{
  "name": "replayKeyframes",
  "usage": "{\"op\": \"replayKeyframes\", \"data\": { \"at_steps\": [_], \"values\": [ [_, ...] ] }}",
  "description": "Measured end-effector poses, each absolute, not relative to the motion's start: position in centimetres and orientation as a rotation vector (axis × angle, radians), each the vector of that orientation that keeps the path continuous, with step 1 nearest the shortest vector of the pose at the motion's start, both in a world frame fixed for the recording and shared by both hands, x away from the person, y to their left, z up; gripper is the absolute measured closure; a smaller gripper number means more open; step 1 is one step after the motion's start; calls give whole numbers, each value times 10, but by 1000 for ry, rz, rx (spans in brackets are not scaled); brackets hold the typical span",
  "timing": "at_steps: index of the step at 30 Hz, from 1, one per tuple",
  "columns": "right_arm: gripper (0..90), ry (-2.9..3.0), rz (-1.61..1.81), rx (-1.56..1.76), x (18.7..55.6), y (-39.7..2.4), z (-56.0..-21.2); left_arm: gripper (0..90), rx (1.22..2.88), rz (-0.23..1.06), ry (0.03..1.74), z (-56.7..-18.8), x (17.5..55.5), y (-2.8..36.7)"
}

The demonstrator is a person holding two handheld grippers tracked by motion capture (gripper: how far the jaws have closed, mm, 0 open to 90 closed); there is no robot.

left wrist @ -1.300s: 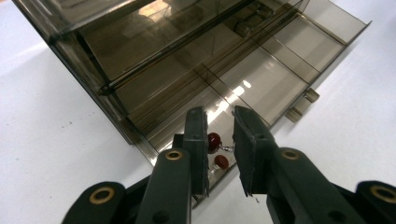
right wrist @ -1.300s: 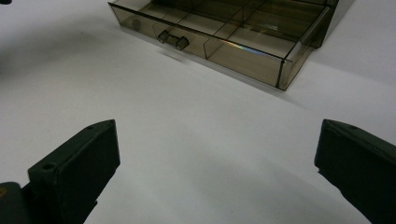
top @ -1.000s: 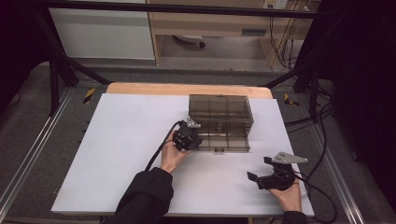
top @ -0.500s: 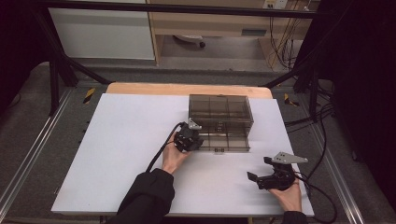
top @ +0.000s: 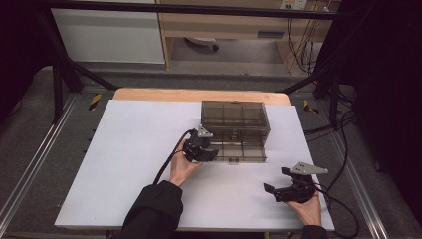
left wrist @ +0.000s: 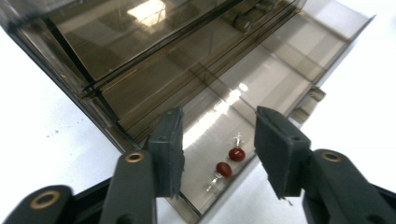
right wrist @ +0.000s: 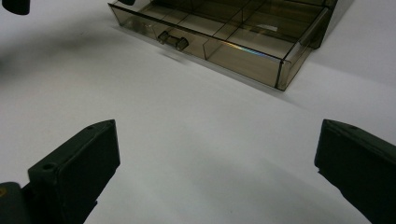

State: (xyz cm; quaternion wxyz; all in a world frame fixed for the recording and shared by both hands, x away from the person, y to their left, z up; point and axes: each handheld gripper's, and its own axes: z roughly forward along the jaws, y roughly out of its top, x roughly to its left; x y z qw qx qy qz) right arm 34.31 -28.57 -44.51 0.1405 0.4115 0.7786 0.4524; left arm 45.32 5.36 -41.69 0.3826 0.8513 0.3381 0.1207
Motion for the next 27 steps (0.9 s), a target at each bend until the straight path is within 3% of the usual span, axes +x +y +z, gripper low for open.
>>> {"op": "replayKeyframes", "data": {
  "at_steps": [14,27],
  "values": [
    [7,2248,1306,1191,343,-286,-445,185,2169,304,796,-407,431,71],
    [7,2248,1303,1188,343,-286,-445,105,2181,324,779,-409,413,95]
  ]
}}
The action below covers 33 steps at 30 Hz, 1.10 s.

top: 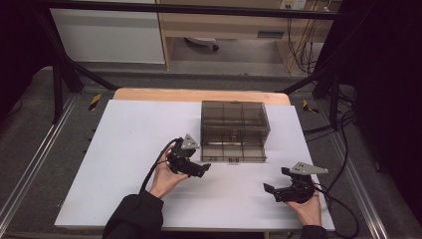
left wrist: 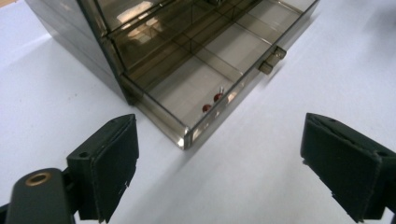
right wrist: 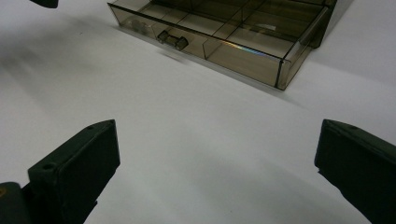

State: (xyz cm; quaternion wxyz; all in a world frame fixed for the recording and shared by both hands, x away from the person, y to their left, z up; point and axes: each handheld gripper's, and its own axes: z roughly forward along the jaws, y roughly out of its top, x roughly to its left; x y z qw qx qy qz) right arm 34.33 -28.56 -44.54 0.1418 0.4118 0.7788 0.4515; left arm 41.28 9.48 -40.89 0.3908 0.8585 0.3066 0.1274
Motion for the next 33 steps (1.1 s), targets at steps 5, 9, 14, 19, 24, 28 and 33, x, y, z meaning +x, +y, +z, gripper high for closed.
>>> {"op": "replayKeyframes", "data": {
  "at_steps": [5,9,14,19,24,28,33],
  "values": [
    [7,2251,1299,1189,344,-285,-446,95,2170,340,770,-408,404,106],
    [7,2251,1299,1190,344,-285,-446,93,2170,353,764,-408,398,117],
    [7,2250,1300,1192,344,-285,-446,93,2172,360,783,-411,394,131],
    [7,2250,1299,1192,343,-285,-446,93,2175,365,794,-415,389,146],
    [7,2249,1300,1193,344,-285,-446,93,2162,375,823,-419,383,166],
    [7,2249,1299,1195,344,-285,-446,93,2151,385,836,-421,379,182],
    [7,2252,1297,1193,344,-285,-446,93,2128,387,855,-423,373,200]
  ]
}}
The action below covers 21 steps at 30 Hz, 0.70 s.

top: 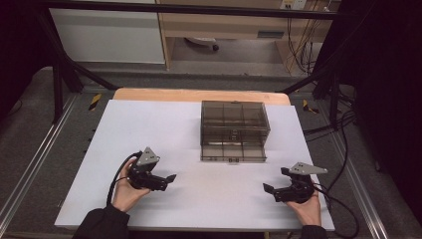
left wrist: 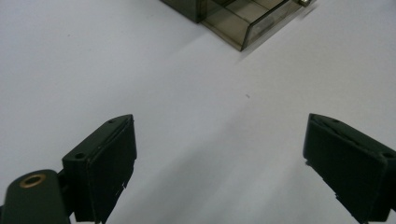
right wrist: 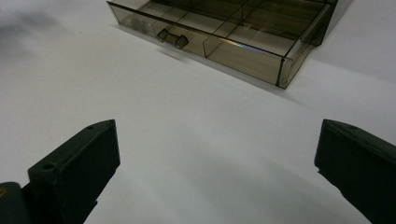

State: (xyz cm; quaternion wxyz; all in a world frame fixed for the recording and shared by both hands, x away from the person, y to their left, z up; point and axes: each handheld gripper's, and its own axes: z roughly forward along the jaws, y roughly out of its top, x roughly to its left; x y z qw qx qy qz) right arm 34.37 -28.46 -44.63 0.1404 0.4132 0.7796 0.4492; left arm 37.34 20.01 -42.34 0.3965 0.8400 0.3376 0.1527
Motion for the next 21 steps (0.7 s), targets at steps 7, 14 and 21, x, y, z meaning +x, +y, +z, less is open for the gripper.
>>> {"op": "replayKeyframes", "data": {
  "at_steps": [7,14,21],
  "values": [
    [7,2251,1300,1198,344,-284,-446,93,2105,393,887,-430,368,223],
    [7,2249,1301,1198,344,-285,-446,93,2088,395,928,-437,360,250],
    [7,2253,1299,1200,344,-284,-447,93,2088,391,946,-444,352,271]
  ]
}}
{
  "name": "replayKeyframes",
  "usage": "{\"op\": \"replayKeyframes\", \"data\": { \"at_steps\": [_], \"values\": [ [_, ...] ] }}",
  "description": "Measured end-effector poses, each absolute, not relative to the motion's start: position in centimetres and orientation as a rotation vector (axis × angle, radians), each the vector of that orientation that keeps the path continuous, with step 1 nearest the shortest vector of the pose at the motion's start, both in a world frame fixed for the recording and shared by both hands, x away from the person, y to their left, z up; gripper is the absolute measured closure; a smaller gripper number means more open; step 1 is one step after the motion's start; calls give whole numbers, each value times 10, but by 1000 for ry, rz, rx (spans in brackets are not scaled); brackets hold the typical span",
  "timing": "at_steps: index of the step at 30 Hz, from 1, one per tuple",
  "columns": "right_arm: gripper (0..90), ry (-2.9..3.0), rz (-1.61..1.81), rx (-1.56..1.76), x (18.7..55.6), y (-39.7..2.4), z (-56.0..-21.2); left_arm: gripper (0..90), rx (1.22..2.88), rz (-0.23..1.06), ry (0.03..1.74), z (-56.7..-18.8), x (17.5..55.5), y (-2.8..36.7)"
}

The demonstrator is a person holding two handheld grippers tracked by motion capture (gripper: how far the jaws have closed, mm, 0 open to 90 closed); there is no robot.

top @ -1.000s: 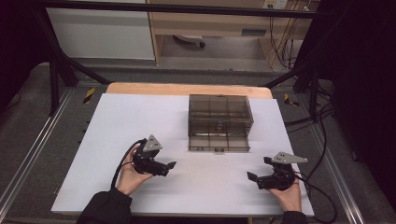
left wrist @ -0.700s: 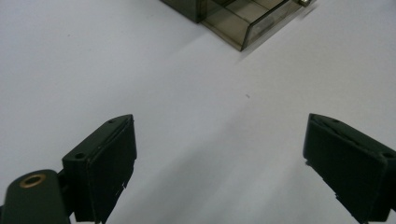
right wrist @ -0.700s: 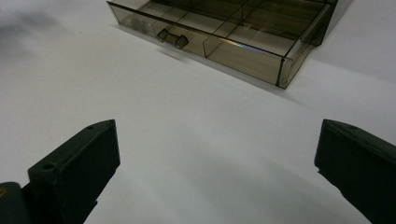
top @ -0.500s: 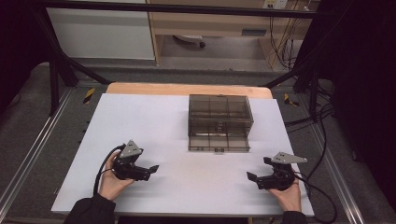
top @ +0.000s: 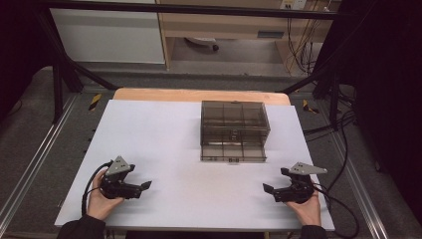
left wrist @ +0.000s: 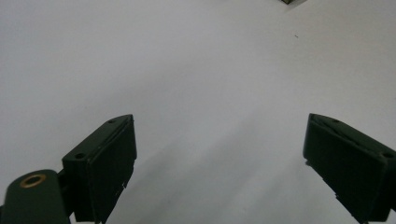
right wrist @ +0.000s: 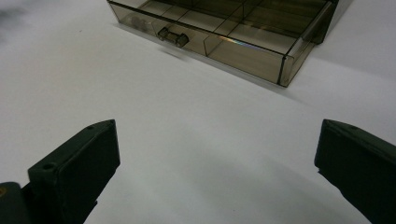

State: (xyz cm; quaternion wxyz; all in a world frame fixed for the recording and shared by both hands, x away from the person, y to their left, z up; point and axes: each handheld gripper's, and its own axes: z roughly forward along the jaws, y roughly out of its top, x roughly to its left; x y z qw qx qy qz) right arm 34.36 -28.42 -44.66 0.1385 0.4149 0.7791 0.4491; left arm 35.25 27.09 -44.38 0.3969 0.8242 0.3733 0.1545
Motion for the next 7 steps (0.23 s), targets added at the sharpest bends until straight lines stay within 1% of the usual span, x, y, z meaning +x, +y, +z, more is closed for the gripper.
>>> {"op": "replayKeyframes", "data": {
  "at_steps": [7],
  "values": [
    [7,2256,1298,1200,343,-284,-447,93,2088,396,961,-448,350,279]
  ]
}}
